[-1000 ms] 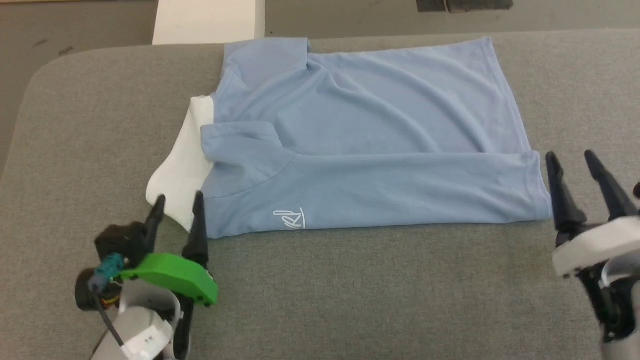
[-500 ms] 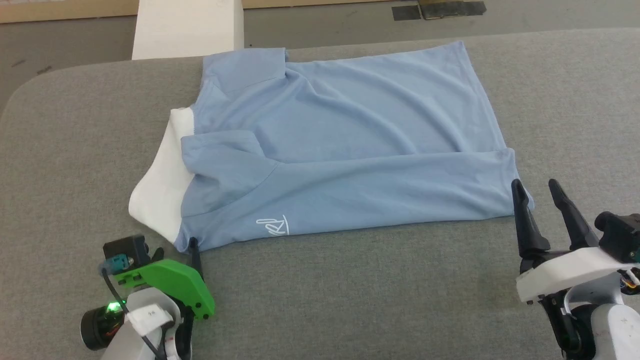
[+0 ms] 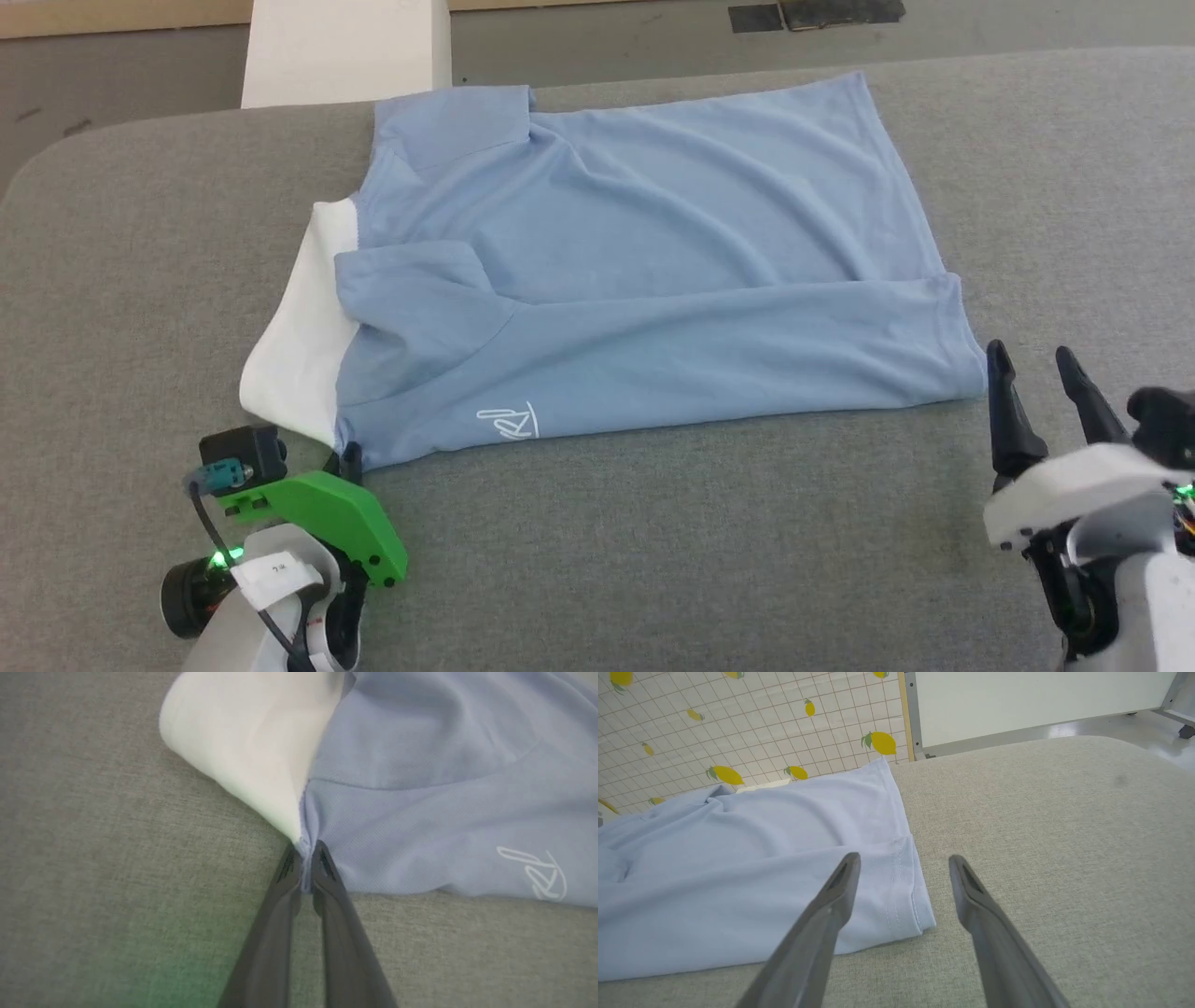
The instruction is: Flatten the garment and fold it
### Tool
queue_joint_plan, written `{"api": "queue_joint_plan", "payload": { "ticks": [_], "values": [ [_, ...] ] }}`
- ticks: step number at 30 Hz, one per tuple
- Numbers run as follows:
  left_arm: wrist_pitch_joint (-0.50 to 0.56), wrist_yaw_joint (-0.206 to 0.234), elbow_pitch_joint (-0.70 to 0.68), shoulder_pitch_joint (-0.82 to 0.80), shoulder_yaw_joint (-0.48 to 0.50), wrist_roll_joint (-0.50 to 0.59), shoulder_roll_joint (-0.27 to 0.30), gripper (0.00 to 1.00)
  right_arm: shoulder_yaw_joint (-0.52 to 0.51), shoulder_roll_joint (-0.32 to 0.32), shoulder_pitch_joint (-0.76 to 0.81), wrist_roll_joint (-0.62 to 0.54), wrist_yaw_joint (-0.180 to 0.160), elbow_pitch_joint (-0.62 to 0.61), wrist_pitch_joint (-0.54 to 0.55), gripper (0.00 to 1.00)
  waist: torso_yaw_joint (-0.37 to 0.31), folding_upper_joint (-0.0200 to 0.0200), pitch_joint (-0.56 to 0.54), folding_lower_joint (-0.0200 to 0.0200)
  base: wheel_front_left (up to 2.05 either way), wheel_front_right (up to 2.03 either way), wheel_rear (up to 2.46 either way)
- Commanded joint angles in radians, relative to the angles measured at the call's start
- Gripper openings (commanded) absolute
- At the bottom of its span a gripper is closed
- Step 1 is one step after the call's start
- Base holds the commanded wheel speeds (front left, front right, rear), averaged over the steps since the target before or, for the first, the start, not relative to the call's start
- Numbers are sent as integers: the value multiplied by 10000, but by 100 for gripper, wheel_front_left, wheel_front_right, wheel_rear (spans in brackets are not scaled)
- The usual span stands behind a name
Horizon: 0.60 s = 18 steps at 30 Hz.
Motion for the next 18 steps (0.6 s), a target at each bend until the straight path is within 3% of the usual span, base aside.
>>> {"api": "queue_joint_plan", "payload": {
  "ticks": [1,12,13,14,15,16,18],
  "values": [
    [-39,-47,72,-58,-95,-1,-2,0,-82,86,-400,-136,-15,326,339,100,67,0,40,0,0,0,0],
    [-178,-218,90,-381,-382,122,-95,0,-1430,191,-2523,-1474,-15,2657,5414,100,407,0,378,0,0,0,0],
    [-187,-243,95,-400,-408,127,-99,0,-1485,192,-2631,-1668,-15,2725,5937,78,434,0,402,0,0,0,0],
    [-195,-258,101,-411,-426,132,-98,0,-1493,193,-2689,-1819,-15,2741,6346,43,449,0,416,0,0,0,0],
    [-206,-275,107,-421,-444,134,-96,0,-1491,193,-2743,-1905,-15,2719,6790,25,465,0,430,0,0,0,0],
    [-216,-287,111,-425,-454,133,-95,0,-1490,194,-2773,-1930,-15,2674,7077,0,475,0,436,0,0,0,0],
    [-284,-310,113,-427,-479,163,-78,0,-1460,194,-2760,-1922,-15,2521,7590,0,488,0,419,0,0,0,0]
  ]
}}
